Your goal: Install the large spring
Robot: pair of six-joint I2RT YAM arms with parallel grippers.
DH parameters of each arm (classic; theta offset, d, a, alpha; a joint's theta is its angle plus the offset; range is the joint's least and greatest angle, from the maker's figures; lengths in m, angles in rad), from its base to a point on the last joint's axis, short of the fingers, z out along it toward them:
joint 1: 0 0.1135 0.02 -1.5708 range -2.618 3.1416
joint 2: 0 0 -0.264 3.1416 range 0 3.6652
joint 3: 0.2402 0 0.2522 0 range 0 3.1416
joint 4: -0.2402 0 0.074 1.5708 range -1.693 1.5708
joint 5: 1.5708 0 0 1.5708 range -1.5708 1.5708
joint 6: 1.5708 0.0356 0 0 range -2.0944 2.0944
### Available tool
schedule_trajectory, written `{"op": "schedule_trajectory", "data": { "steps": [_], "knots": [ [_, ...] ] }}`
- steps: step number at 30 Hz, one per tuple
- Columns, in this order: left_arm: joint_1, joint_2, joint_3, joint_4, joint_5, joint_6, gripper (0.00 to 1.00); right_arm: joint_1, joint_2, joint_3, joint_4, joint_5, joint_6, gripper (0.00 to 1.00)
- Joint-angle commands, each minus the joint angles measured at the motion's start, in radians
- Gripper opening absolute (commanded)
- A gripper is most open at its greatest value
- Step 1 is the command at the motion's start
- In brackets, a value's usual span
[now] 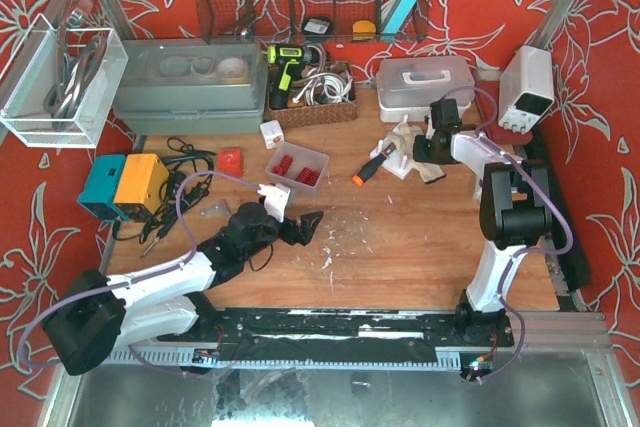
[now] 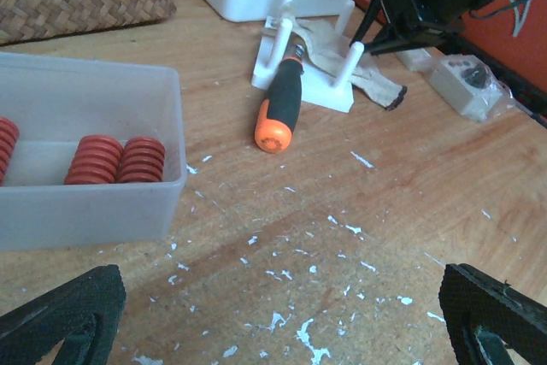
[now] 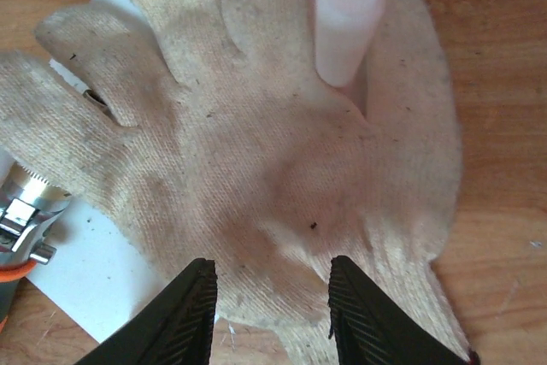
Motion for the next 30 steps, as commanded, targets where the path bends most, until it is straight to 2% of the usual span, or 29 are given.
{"op": "schedule_trajectory", "data": {
  "steps": [1, 9, 21, 23, 30],
  "knots": [
    [-0.003, -0.022, -0.009, 0.039, -0.033, 0.015, 0.99, 0.006, 0.045, 0.039, -0.035, -0.058, -0.028, 0.40],
    [-0.003, -0.026, -0.009, 0.038, -0.032, 0.015, 0.99, 0.006, 0.069, 0.049, -0.038, -0.074, -0.037, 0.37],
    [-0.003, -0.035, -0.010, 0.032, -0.049, 0.016, 0.99, 0.006, 0.129, 0.079, -0.064, -0.067, -0.060, 0.40],
    [-0.003, -0.034, -0.011, 0.031, -0.051, 0.015, 0.99, 0.005, 0.138, 0.082, -0.067, -0.066, -0.067, 0.38],
    [-0.003, -0.032, -0.010, 0.029, -0.063, 0.015, 0.99, 0.005, 0.107, 0.079, -0.058, -0.077, -0.085, 0.12]
  ]
}}
